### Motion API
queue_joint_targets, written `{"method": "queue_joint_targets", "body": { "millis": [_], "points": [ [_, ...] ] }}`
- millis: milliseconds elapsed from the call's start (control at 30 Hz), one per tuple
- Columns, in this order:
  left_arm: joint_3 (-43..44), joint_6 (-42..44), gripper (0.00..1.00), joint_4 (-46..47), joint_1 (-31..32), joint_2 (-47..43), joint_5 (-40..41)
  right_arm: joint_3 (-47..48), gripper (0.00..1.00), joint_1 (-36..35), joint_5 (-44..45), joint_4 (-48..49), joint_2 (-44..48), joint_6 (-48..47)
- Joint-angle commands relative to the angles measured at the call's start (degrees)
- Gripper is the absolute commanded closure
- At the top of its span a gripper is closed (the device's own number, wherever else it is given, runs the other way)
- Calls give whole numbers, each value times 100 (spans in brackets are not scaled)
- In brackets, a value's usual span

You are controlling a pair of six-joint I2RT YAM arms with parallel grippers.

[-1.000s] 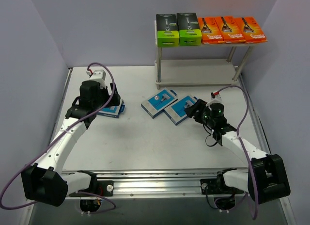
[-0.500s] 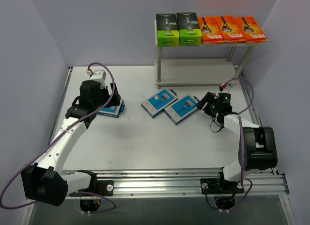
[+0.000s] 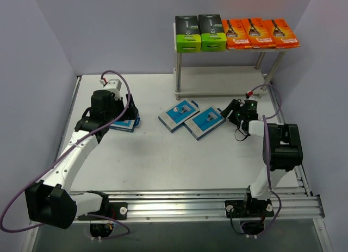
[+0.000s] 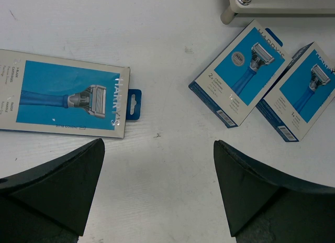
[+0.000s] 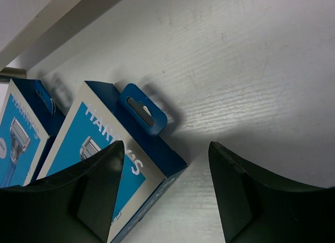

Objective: Place and organize the shaving razors onto the shelf
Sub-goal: Grab a shaving razor with the right arm

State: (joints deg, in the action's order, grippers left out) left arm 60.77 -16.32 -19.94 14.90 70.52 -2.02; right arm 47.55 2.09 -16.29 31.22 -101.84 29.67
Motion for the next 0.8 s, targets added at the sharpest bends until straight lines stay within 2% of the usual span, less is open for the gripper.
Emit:
{"method": "queue_joint_targets", "body": {
  "millis": [0,267,467,567,700,767],
  "points": [
    [224,-38,6,105,-48,-30,-97,202,39,-138,-155,367,-151,-84],
    [251,-12,5,52,-48,5,-9,-79,40,-472,-304,534,-328,-41],
    [268,-12,5,8,-57,-38,62,-824,41,-815,-199,429,497,12],
    [268,-12,1,17,-66,-82,0,-1264,41,-982,-365,402,1252,232],
    [233,-91,12,87,-74,-188,-9,-2134,41,-1035,-384,-26,2805,338],
    [207,-91,24,140,-83,-240,-70,-2267,41,-956,-147,-552,3535,285]
  ]
}}
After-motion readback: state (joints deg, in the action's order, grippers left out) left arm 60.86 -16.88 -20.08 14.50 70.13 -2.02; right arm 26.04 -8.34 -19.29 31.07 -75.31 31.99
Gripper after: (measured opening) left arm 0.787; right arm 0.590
